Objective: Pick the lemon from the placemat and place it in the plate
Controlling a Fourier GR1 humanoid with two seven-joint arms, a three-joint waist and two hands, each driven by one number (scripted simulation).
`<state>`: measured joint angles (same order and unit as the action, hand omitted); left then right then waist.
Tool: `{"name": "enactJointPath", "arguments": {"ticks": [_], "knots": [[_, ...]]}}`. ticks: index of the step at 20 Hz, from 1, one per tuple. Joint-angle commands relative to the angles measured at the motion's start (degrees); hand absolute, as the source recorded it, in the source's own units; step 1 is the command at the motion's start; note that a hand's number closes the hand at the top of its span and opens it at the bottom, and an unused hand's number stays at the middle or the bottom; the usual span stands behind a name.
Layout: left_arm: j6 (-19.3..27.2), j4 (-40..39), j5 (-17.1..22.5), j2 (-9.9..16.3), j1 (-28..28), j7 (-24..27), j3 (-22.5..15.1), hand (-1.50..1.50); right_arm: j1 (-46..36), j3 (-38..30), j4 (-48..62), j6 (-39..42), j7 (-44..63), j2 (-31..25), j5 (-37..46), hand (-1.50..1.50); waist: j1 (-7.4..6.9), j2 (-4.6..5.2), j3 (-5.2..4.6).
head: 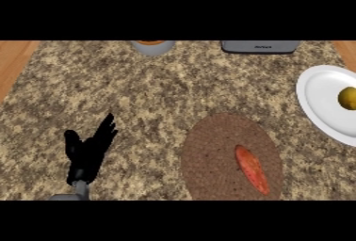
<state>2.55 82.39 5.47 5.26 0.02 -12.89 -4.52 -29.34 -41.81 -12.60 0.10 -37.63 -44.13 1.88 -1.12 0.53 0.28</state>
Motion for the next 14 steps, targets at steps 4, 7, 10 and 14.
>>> {"name": "enactJointPath", "arguments": {"ticks": [4, 7, 10, 14], "knots": [[0.25, 2.91, -0.38, -0.64, 4.24, 0.29, -0.72, 0.0, 8.56, 1.5, 1.06, 9.74, -7.49, 0.28, -0.17, -1.5, 0.18, -0.24, -0.07], [-0.75, 2.22, 1.64, 0.2, -0.7, -3.89, 1.57, 0.0, 10.23, 3.86, -0.9, 8.81, -6.83, 0.18, 0.48, -1.5, 0.79, -0.41, -0.2], [-2.31, -0.21, 1.25, 1.79, 0.27, -0.93, 2.77, 0.0, 14.0, 4.52, -0.66, 11.08, -8.95, -2.15, 0.7, -1.5, 0.87, -0.38, -0.19], [-0.94, 3.72, -0.19, -0.23, 4.39, -1.33, 0.68, 0.0, 17.71, 6.19, -5.84, 9.21, -7.73, 0.91, -1.5, -1.5, 1.16, -0.62, -0.31]]}}
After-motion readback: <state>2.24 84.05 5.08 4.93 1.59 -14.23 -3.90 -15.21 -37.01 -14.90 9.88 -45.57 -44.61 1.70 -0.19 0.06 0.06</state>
